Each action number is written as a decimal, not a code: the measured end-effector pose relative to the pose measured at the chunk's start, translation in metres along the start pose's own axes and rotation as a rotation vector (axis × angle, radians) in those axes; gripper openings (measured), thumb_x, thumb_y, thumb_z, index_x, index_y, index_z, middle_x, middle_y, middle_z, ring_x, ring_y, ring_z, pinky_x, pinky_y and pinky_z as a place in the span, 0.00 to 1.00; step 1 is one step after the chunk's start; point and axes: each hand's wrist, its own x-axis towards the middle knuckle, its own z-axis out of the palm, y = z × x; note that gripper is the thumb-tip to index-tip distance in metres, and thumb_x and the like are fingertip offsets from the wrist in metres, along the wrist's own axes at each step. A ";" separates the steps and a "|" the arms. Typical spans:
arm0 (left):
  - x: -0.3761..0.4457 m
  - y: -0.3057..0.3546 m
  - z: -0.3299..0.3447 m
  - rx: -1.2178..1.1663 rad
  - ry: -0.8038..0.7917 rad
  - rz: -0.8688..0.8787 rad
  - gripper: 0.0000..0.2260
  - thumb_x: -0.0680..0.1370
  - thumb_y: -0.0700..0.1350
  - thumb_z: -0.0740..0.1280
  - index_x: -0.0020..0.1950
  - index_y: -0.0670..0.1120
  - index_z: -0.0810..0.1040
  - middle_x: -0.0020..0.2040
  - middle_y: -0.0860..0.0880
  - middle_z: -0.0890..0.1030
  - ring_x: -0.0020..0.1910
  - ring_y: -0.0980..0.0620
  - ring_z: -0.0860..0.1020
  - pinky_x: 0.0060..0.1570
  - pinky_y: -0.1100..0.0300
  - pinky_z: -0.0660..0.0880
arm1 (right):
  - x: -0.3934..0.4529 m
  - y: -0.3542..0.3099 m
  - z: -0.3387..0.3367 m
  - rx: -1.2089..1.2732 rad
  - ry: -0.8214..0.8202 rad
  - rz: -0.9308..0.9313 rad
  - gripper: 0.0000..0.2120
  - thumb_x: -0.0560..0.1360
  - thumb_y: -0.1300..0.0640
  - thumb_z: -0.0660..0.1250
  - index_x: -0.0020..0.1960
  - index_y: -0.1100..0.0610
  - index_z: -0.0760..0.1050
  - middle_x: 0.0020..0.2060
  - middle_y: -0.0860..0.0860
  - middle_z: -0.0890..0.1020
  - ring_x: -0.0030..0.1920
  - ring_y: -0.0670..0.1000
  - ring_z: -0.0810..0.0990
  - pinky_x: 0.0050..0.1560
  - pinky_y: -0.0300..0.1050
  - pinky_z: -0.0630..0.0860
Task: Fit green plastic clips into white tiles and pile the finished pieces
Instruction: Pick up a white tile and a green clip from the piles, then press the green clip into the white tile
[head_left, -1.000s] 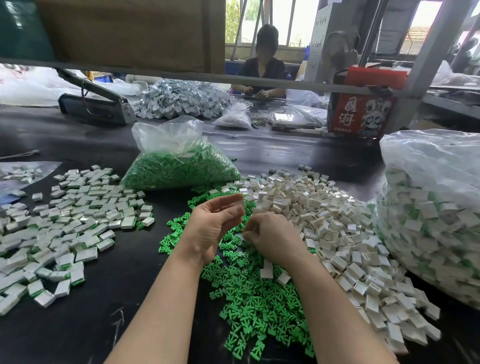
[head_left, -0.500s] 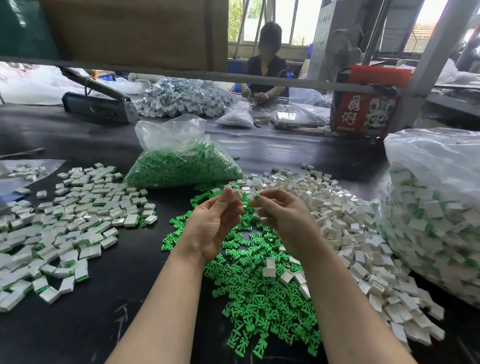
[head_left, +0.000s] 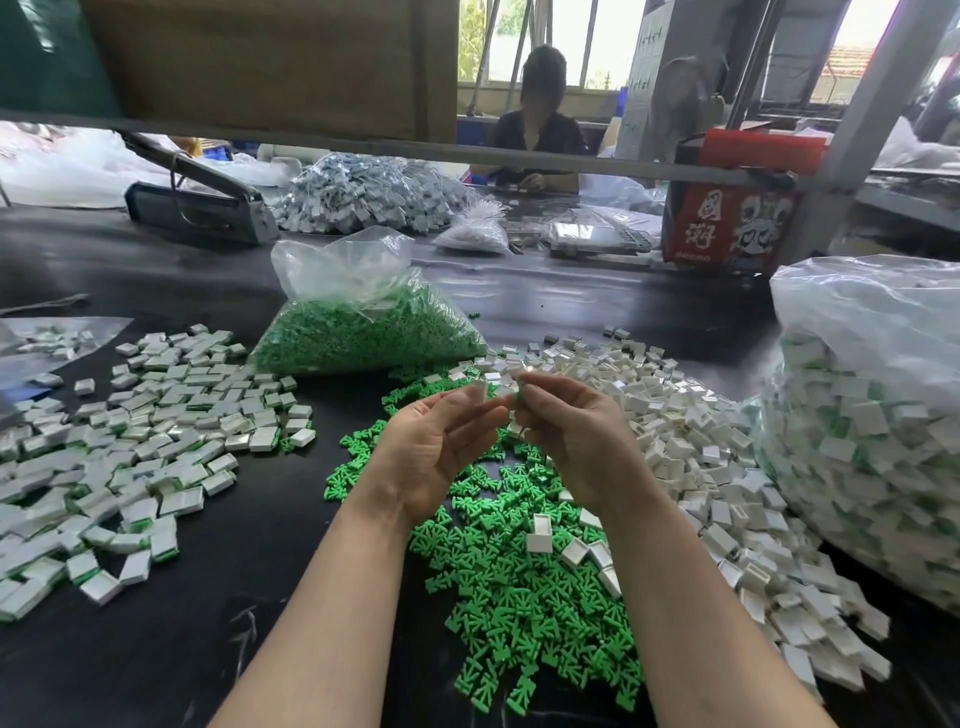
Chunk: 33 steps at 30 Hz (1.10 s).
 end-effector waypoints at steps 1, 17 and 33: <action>0.000 0.000 -0.001 -0.007 -0.006 0.004 0.06 0.69 0.46 0.75 0.42 0.45 0.87 0.49 0.42 0.86 0.44 0.51 0.86 0.37 0.62 0.80 | 0.000 0.000 0.000 0.016 0.011 0.004 0.10 0.74 0.66 0.68 0.55 0.65 0.78 0.42 0.59 0.84 0.37 0.51 0.81 0.38 0.40 0.79; 0.001 -0.004 0.005 -0.039 0.101 0.055 0.16 0.68 0.40 0.73 0.55 0.41 0.80 0.43 0.44 0.85 0.41 0.49 0.85 0.39 0.60 0.81 | -0.001 0.005 0.005 -0.160 0.053 -0.058 0.04 0.74 0.67 0.69 0.47 0.61 0.81 0.37 0.52 0.82 0.38 0.49 0.76 0.41 0.41 0.74; 0.001 -0.008 0.008 -0.055 0.110 0.054 0.16 0.63 0.39 0.76 0.49 0.40 0.79 0.43 0.42 0.86 0.40 0.49 0.85 0.37 0.63 0.80 | 0.004 0.011 0.002 -0.279 0.098 -0.137 0.03 0.72 0.65 0.73 0.46 0.60 0.81 0.36 0.51 0.82 0.35 0.45 0.79 0.35 0.37 0.76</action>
